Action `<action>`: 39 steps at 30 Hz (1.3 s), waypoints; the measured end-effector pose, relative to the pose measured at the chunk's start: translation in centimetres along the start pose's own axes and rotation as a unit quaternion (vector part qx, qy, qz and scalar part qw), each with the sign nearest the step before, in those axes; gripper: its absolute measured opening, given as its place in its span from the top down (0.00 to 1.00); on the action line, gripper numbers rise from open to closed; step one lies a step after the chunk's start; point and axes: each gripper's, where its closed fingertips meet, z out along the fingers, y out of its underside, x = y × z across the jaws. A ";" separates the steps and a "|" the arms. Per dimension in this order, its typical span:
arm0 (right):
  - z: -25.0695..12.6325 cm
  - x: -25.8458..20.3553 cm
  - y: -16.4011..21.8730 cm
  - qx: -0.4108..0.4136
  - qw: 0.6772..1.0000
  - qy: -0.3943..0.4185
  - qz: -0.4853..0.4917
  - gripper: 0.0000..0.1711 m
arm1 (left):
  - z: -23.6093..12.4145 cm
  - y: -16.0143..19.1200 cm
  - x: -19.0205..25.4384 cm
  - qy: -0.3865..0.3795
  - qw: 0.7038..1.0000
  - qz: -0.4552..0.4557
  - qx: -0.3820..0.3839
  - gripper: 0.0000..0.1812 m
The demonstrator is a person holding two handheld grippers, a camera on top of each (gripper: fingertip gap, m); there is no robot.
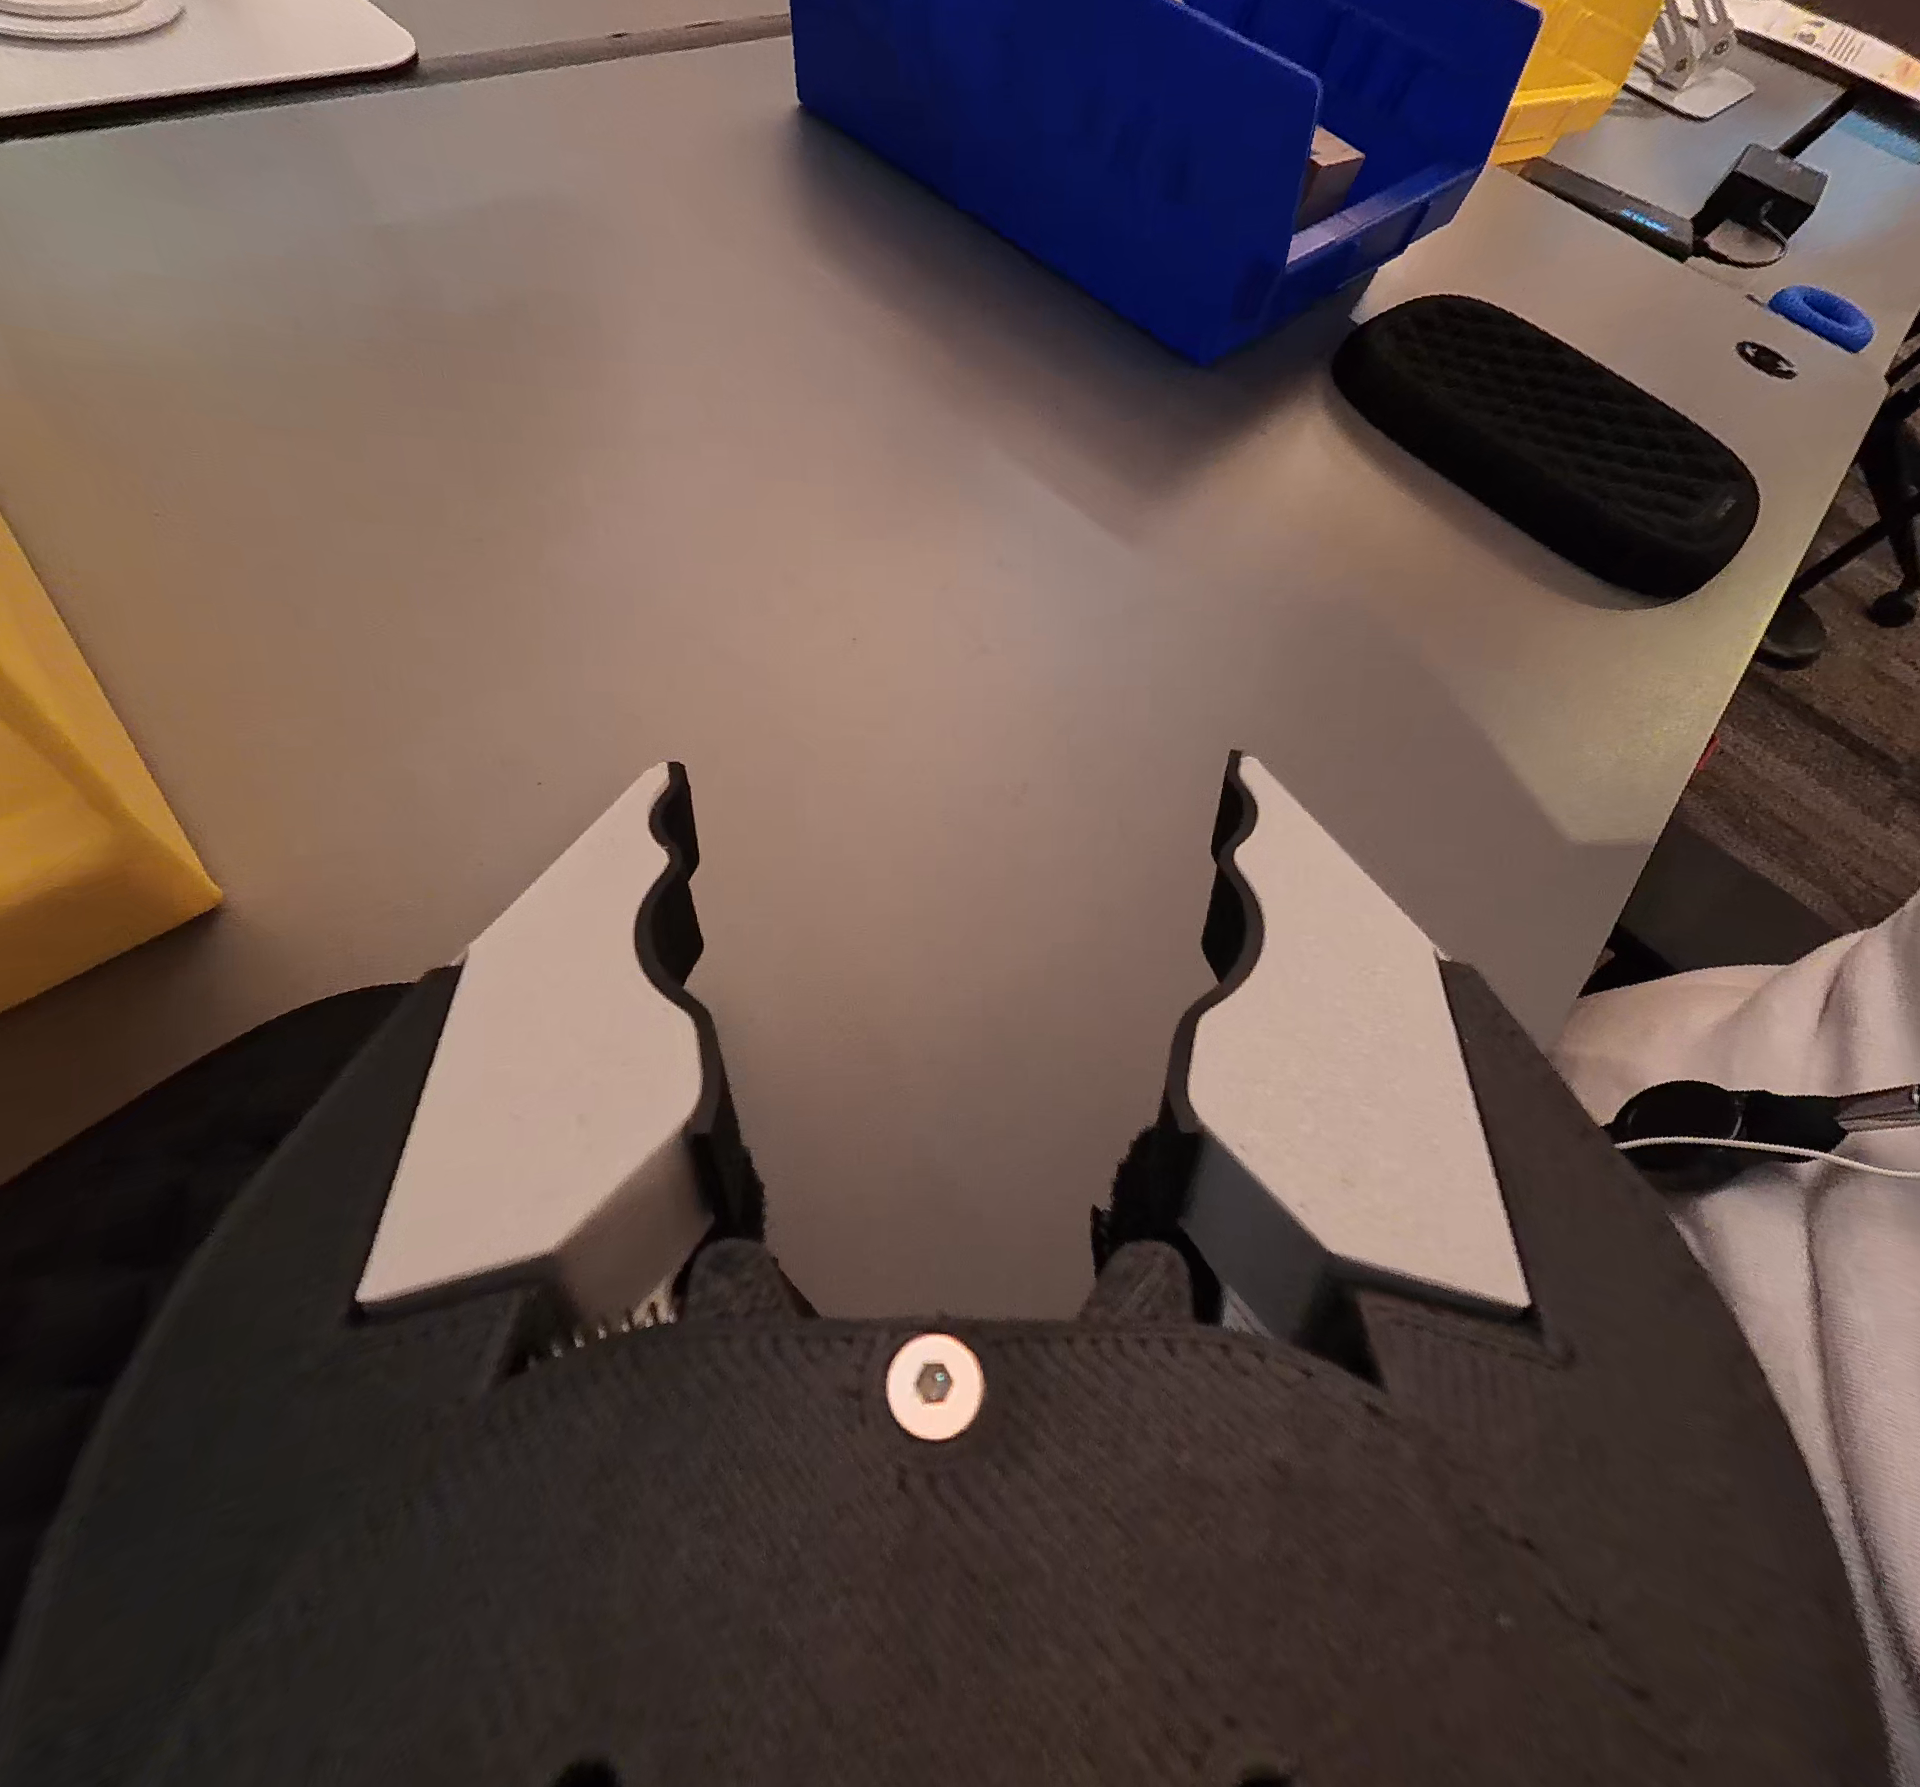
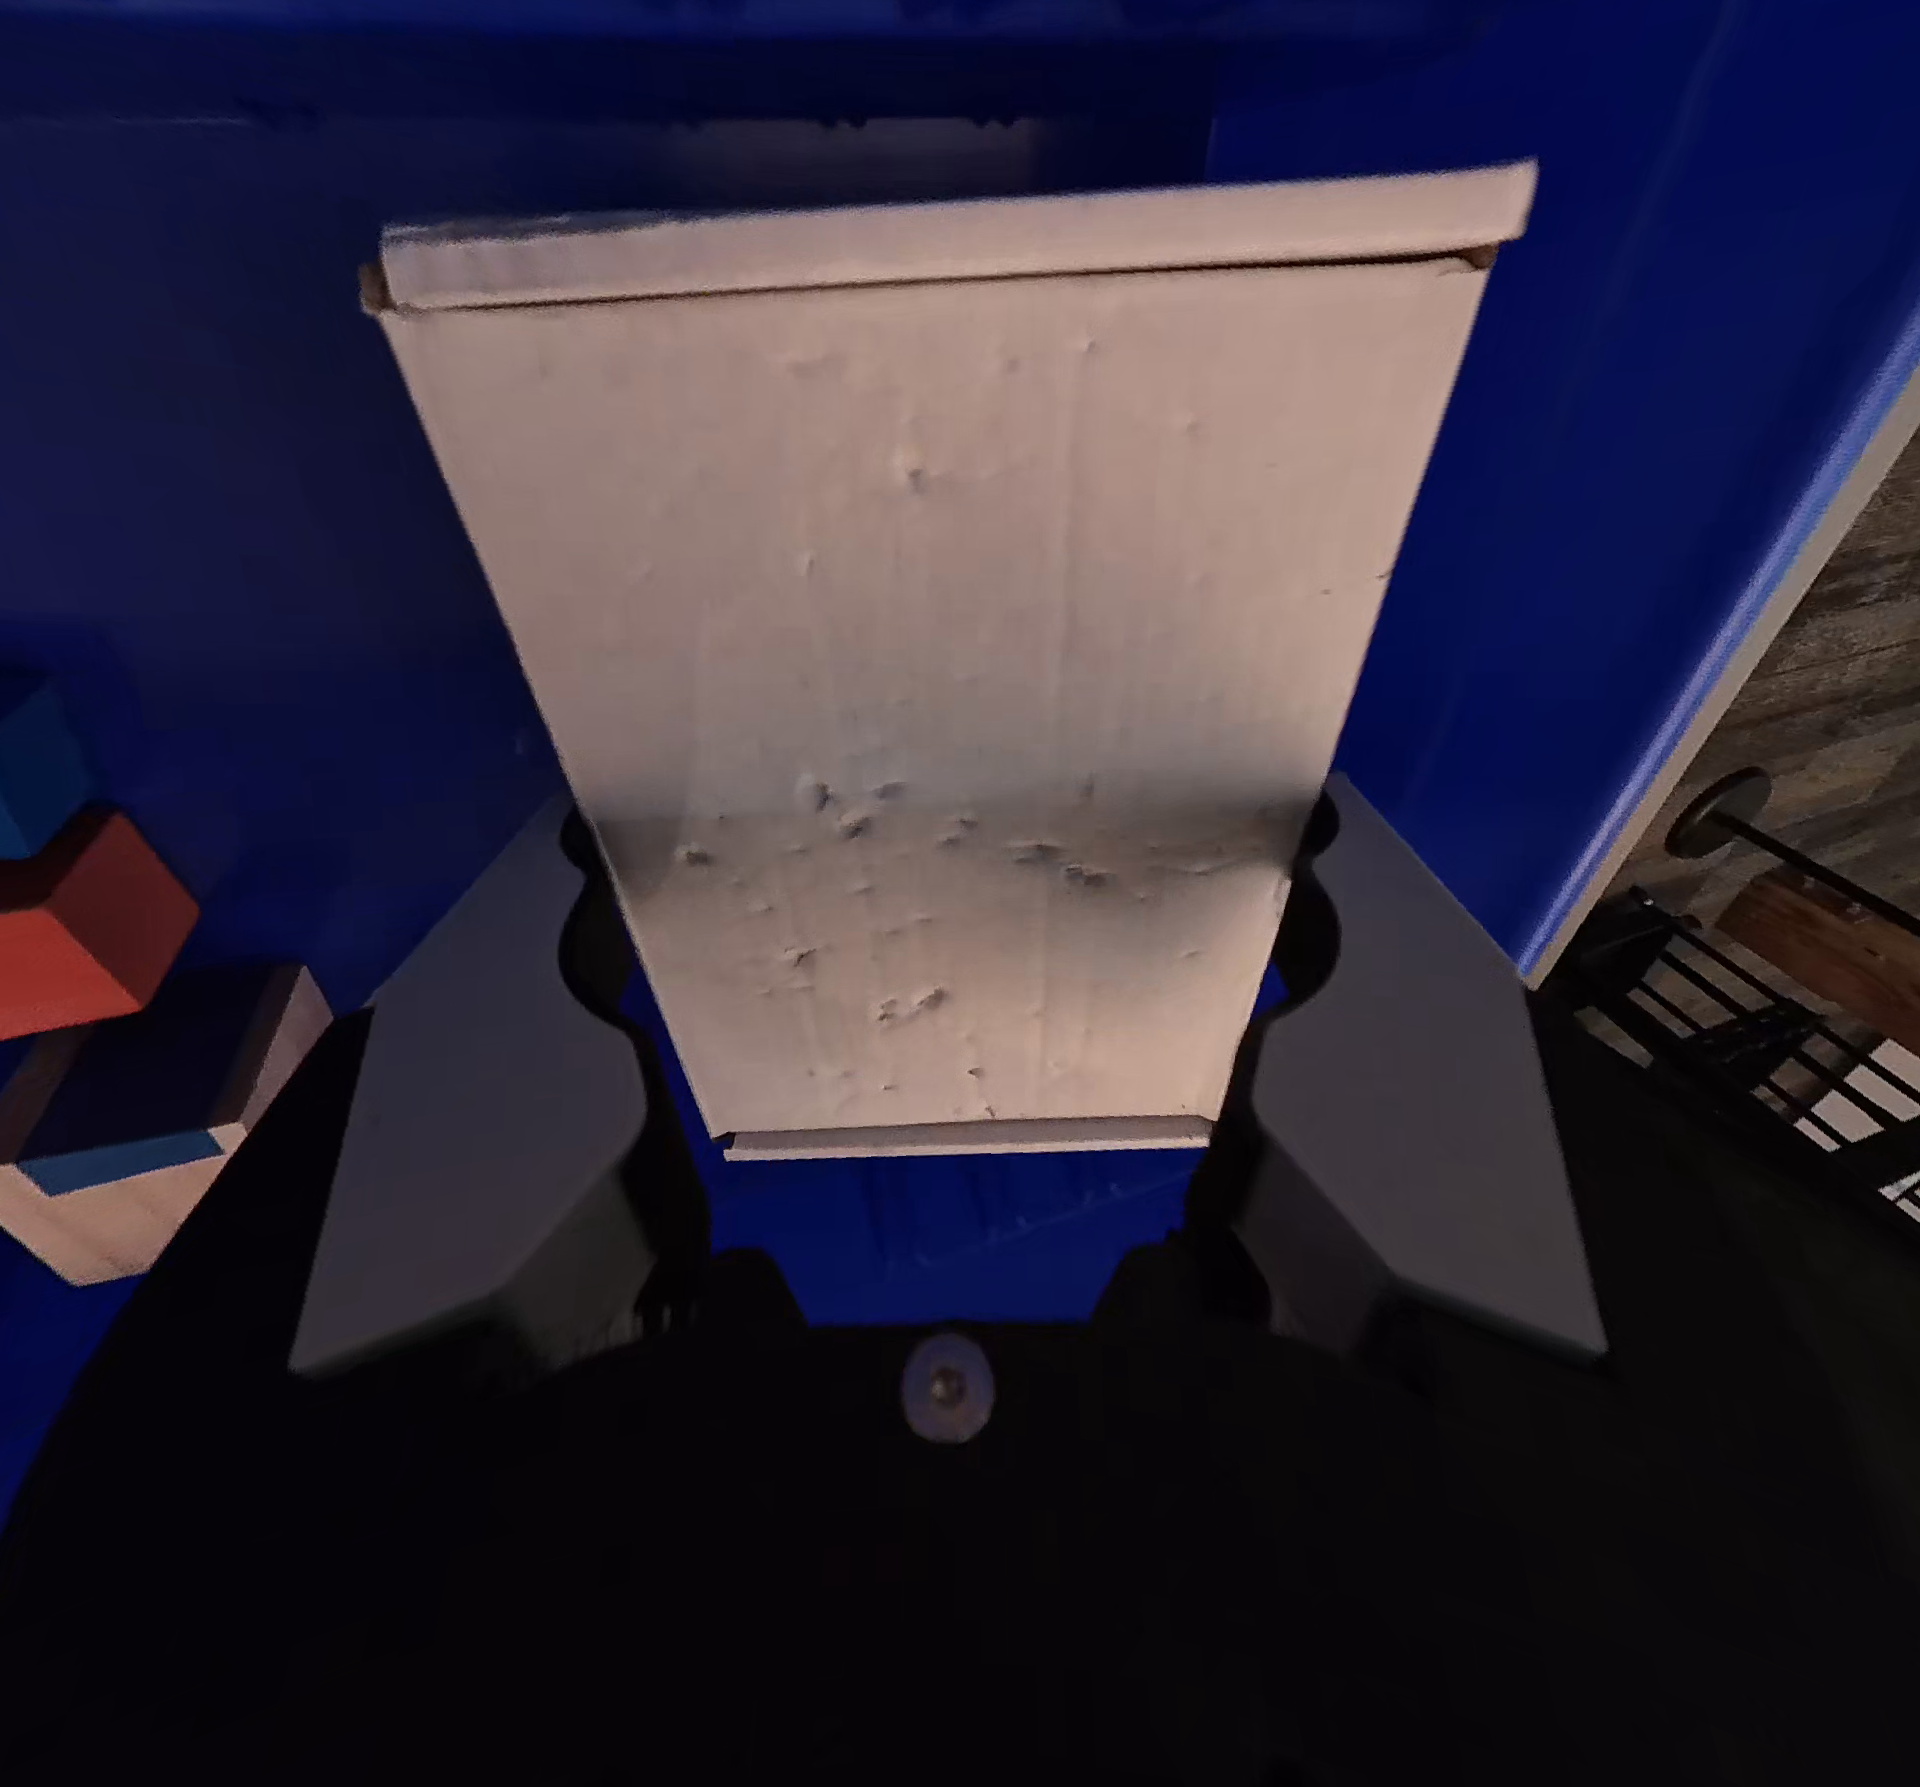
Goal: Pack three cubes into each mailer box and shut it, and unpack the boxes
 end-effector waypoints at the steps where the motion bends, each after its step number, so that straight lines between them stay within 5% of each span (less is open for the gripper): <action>1: 0.0 0.0 0.0 0.001 1.000 0.004 -0.001 0.24 | 0.0 0.0 0.0 0.001 1.000 0.002 -0.001 0.45; 16: -2.1 1.2 1.3 0.053 0.987 0.146 0.047 0.26 | -0.8 -0.1 1.2 0.027 0.999 0.010 0.023 0.46; 21: -10.8 2.7 -0.1 0.178 0.947 0.239 0.117 0.29 | -2.5 -2.2 0.4 0.033 0.997 0.007 0.067 0.47; 25: -16.9 1.5 -2.9 0.332 0.907 0.213 0.148 0.48 | -3.7 -4.0 -1.0 0.030 0.995 0.005 0.097 0.48; 30: -9.0 -1.4 -1.4 0.221 0.964 0.072 0.126 0.37 | -4.6 -5.1 -1.3 0.019 0.994 0.024 0.109 0.48; 35: -2.8 -1.8 0.5 0.109 0.988 0.048 0.099 0.33 | -5.0 -4.1 -1.5 0.012 0.995 0.014 0.101 0.49; 39: -1.6 -1.4 1.4 0.064 0.992 0.069 0.084 0.36 | -5.4 -3.5 -1.6 0.006 0.995 0.010 0.097 0.49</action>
